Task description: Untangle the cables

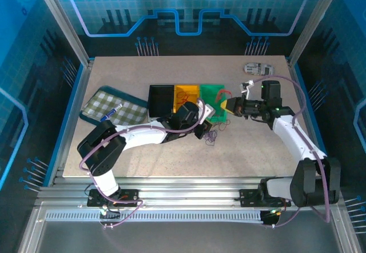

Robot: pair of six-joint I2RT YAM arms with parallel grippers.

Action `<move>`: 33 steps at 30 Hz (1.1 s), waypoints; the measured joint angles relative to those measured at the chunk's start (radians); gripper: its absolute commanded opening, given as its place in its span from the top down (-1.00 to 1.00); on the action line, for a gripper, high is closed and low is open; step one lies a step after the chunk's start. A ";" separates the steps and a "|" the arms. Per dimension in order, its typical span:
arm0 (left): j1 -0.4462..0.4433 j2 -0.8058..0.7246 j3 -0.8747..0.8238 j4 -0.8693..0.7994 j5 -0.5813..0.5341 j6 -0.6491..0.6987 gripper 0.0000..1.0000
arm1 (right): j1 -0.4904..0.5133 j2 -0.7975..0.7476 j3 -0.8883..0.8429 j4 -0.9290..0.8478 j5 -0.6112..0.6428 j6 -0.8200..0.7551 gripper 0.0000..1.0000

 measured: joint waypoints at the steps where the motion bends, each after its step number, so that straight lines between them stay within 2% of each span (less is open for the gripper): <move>1: 0.003 -0.018 -0.008 -0.014 0.020 0.000 1.00 | -0.015 -0.010 0.000 -0.010 0.020 0.000 1.00; 7: 0.080 -0.155 -0.124 -0.083 0.097 -0.029 1.00 | -0.078 -0.033 0.000 -0.141 0.222 -0.026 1.00; 12: 0.183 -0.257 -0.234 -0.159 0.108 -0.064 1.00 | -0.079 -0.010 0.000 -0.260 0.387 -0.067 1.00; 15: 0.197 -0.311 -0.264 -0.214 0.107 -0.081 1.00 | -0.063 0.009 0.002 -0.274 0.429 -0.075 1.00; 18: 0.197 -0.373 -0.290 -0.253 0.089 -0.101 1.00 | 0.014 0.038 0.021 -0.266 0.457 -0.080 1.00; 24: 0.220 -0.445 -0.332 -0.289 -0.057 -0.180 1.00 | 0.260 0.161 0.159 -0.185 0.479 -0.087 0.99; 28: 0.251 -0.465 -0.366 -0.290 -0.111 -0.217 1.00 | 0.324 0.328 0.278 -0.121 0.479 -0.076 0.96; 30: 0.258 -0.470 -0.373 -0.290 -0.131 -0.235 1.00 | 0.337 0.436 0.360 -0.104 0.483 -0.077 0.90; 31: 0.259 -0.472 -0.373 -0.291 -0.136 -0.238 1.00 | 0.341 0.483 0.401 -0.101 0.483 -0.077 0.77; 33: 0.261 -0.478 -0.373 -0.291 -0.150 -0.248 1.00 | 0.346 0.576 0.483 -0.092 0.485 -0.082 0.27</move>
